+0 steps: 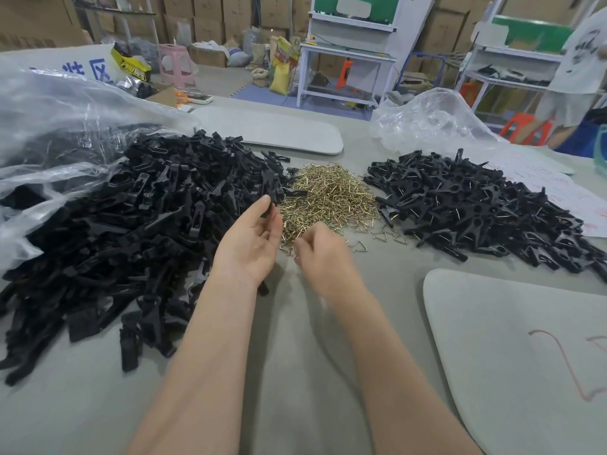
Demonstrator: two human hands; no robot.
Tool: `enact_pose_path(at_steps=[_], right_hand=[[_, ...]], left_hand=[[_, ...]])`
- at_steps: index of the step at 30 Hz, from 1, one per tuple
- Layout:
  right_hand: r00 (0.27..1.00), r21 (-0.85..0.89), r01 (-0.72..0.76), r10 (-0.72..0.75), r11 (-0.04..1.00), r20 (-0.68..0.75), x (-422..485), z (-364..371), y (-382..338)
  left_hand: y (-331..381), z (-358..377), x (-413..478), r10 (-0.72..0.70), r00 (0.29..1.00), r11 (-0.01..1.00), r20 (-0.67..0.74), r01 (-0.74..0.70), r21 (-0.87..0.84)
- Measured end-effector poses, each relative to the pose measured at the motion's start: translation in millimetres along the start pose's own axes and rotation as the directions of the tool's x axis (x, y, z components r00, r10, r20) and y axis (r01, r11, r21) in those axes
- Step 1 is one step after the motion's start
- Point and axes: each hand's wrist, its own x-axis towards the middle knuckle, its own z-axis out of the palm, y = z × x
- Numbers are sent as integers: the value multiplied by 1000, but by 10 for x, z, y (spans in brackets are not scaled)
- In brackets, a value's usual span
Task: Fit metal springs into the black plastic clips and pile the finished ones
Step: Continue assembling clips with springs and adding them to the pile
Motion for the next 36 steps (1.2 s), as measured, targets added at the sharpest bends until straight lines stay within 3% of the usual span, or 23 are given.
enact_pose_path(at_steps=[3, 5, 7, 9, 12, 15, 19, 24, 30, 36], right_hand=[[985, 309, -159, 170, 938, -8, 29, -88, 92], [977, 424, -206, 206, 882, 48, 55, -159, 136], [975, 554, -211, 210, 805, 67, 78, -245, 155], [976, 632, -193, 210, 750, 48, 87, -324, 177], [973, 681, -150, 229, 717, -26, 82, -415, 213], [951, 711, -93, 273, 697, -143, 97, -471, 234], [934, 641, -41, 257, 766, -248, 104, -521, 247], [966, 540, -73, 193, 839, -170, 76, -557, 242], [975, 521, -68, 167, 851, -145, 82, -560, 252], [984, 569, -144, 176, 810, -2, 86, -580, 290]], left_hand=[[-24, 4, 15, 36, 999, 997, 15, -37, 72], [-64, 0, 30, 128, 991, 952, 37, -133, 277], [-120, -8, 26, 274, 959, 751, 68, -257, 608], [-154, -16, 17, 383, 911, 457, 154, -331, 825], [-190, -45, 30, 417, 857, 128, 303, -386, 914], [-233, -34, 11, 419, 808, -32, 415, -444, 896], [-269, -11, -14, 365, 770, -117, 523, -519, 846], [-286, -20, -37, 293, 740, -136, 606, -595, 792], [-277, -18, -43, 258, 698, -203, 668, -637, 743], [-237, -31, -47, 218, 732, -184, 645, -618, 764]])
